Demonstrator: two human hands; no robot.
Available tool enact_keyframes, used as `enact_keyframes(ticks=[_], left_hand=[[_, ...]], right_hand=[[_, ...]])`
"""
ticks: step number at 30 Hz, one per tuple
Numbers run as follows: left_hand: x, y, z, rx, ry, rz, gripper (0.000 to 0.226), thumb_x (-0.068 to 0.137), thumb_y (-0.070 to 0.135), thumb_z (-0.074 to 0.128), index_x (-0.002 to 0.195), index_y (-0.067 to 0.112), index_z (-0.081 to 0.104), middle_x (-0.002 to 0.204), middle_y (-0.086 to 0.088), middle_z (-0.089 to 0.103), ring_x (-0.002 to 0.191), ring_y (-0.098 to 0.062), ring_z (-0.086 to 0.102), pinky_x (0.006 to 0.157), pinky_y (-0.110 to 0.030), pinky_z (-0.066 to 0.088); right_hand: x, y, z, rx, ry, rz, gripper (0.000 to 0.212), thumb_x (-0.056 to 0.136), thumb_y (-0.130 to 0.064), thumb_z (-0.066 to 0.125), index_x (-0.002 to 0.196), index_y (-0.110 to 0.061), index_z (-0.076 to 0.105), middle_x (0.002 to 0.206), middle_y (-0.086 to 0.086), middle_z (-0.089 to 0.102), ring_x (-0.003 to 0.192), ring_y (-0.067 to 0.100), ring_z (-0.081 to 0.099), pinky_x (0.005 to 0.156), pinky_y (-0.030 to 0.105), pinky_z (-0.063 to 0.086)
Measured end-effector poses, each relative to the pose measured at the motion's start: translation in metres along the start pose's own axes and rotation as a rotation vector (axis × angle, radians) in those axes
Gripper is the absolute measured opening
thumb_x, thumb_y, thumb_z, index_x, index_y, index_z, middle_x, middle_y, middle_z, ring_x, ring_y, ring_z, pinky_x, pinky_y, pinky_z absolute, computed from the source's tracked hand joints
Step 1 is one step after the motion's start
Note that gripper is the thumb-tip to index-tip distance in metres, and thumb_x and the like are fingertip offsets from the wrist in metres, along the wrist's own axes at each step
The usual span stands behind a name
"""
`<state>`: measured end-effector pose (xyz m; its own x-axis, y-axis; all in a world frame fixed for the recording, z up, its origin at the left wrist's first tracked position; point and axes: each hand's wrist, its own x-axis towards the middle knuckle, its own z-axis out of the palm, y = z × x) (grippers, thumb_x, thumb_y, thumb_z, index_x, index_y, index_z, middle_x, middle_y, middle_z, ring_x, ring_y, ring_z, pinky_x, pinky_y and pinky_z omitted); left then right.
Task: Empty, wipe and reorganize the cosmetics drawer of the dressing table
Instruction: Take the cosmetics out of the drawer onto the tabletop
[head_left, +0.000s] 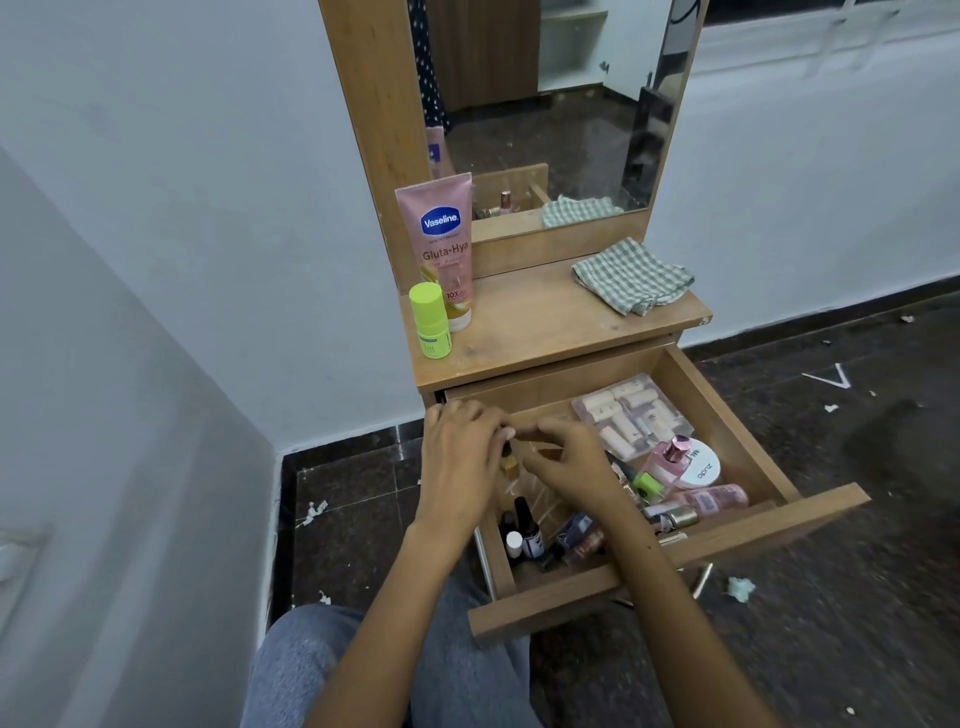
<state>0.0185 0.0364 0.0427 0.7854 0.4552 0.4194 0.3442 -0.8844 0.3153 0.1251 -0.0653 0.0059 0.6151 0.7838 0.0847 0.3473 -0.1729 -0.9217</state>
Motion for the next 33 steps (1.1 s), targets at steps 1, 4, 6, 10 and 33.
enact_keyframes(ticks=[1, 4, 6, 10, 33], left_hand=[[0.001, 0.0, 0.0, -0.038, 0.054, -0.01, 0.005, 0.088, 0.022, 0.064, 0.09, 0.022, 0.069, 0.086, 0.005, 0.064, 0.085, -0.016, 0.053, 0.078, -0.026, 0.027], [0.003, 0.002, 0.002, -0.117, 0.143, 0.004, 0.006, 0.09, 0.02, 0.063, 0.093, 0.019, 0.068, 0.089, 0.005, 0.063, 0.086, -0.014, 0.053, 0.081, -0.025, 0.031], [0.002, 0.005, 0.003, -0.167, 0.168, 0.008, 0.009, 0.091, 0.022, 0.061, 0.094, 0.019, 0.068, 0.091, 0.006, 0.063, 0.086, -0.013, 0.055, 0.08, -0.026, 0.035], [-0.001, 0.004, 0.006, -0.495, 0.122, -0.098, 0.024, 0.088, 0.033, 0.063, 0.108, 0.019, 0.068, 0.101, 0.009, 0.064, 0.092, -0.005, 0.061, 0.079, -0.029, 0.052], [-0.026, -0.021, 0.009, -0.293, 0.003, -0.063, 0.014, 0.086, 0.023, 0.068, 0.098, 0.02, 0.074, 0.104, 0.008, 0.066, 0.093, -0.007, 0.059, 0.083, -0.032, 0.049]], right_hand=[[-0.001, 0.0, 0.001, -0.005, -0.038, -0.014, 0.032, 0.079, -0.007, 0.068, 0.107, -0.023, 0.068, 0.104, -0.014, 0.069, 0.103, 0.002, 0.062, 0.09, 0.025, 0.05], [0.0, 0.001, 0.003, -0.013, -0.019, -0.063, 0.034, 0.075, -0.02, 0.076, 0.108, -0.02, 0.068, 0.103, -0.011, 0.069, 0.1, 0.002, 0.063, 0.087, 0.03, 0.052], [-0.001, -0.003, 0.002, 0.025, 0.029, -0.096, 0.027, 0.078, -0.016, 0.075, 0.103, -0.021, 0.067, 0.096, -0.011, 0.07, 0.093, 0.002, 0.065, 0.081, 0.027, 0.055], [-0.001, -0.006, 0.002, 0.053, 0.078, -0.134, 0.027, 0.081, -0.004, 0.071, 0.101, -0.023, 0.066, 0.09, -0.014, 0.068, 0.087, -0.001, 0.067, 0.076, 0.017, 0.054], [0.108, -0.04, 0.024, -0.185, 0.424, -0.212, 0.022, 0.084, -0.005, 0.064, 0.105, -0.008, 0.064, 0.101, 0.006, 0.066, 0.091, 0.016, 0.061, 0.079, 0.038, 0.056]])
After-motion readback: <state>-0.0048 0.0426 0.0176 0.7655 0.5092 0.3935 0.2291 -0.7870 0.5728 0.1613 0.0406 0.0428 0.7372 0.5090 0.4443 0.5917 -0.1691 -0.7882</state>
